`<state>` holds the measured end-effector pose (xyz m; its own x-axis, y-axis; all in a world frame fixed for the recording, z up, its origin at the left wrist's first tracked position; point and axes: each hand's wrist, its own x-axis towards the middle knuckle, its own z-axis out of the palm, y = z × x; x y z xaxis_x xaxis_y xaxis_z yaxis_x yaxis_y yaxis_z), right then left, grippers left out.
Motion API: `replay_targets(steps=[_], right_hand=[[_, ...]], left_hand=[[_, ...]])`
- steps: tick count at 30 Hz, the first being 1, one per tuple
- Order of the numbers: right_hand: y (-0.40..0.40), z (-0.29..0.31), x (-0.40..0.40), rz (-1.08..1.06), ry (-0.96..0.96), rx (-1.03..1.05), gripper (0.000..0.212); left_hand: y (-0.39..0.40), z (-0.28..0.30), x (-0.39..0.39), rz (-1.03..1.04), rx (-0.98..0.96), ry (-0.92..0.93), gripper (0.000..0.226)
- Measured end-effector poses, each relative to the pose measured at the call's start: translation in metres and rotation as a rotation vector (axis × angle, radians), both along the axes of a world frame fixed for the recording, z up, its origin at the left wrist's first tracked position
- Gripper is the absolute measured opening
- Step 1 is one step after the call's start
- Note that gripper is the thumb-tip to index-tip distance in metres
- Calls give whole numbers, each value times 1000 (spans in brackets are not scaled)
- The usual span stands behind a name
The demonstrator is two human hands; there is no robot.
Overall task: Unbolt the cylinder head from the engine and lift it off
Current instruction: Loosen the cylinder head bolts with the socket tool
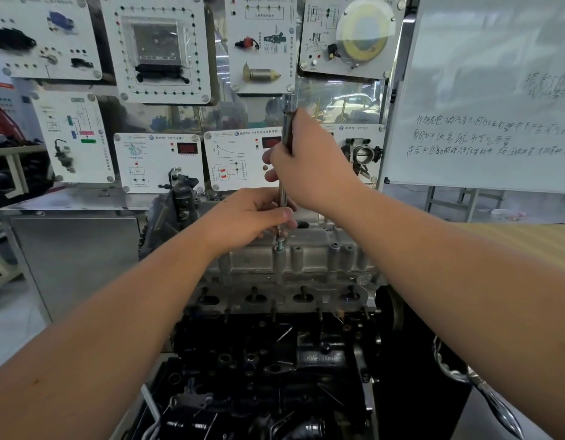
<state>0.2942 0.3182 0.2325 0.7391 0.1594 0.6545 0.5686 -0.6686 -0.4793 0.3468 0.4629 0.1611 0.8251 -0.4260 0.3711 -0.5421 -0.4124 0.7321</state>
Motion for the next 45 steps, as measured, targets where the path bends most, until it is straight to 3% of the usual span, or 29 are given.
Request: replay_targets(steps=[5, 9, 12, 18, 23, 28, 33, 36, 38, 42, 45], right_hand=[[0, -5, 1, -9, -45, 17, 17], [0, -9, 4, -48, -97, 12, 22], [0, -9, 6, -55, -80, -7, 22], [0, -9, 6, -13, -69, -7, 16], [-2, -14, 4, -25, -128, 35, 46], [1, -13, 3, -14, -107, -16, 24], [-1, -13, 3, 3, -73, 29, 24], [-1, -14, 5, -33, -118, 50, 35], [0, -14, 5, -38, -128, 64, 37], [1, -11, 5, -18, -97, 41, 17], [1, -11, 4, -1, -56, 60, 18]], left_hand=[[-1, 0, -3, 16, -60, -49, 4], [-4, 1, -7, 56, -24, -99, 30], [-3, 0, -4, 22, -45, -45, 12], [-1, 0, -2, 8, -48, -20, 11], [-4, -1, -2, 22, -72, -92, 5], [-2, 1, -4, 14, -68, -46, 9], [-2, 2, -6, 29, 5, -54, 11], [-4, 2, -9, 91, 26, -116, 49], [-5, 2, -10, 99, 35, -132, 58], [-3, 0, -6, 49, -12, -44, 16], [-1, 1, -3, 15, -17, -9, 14]])
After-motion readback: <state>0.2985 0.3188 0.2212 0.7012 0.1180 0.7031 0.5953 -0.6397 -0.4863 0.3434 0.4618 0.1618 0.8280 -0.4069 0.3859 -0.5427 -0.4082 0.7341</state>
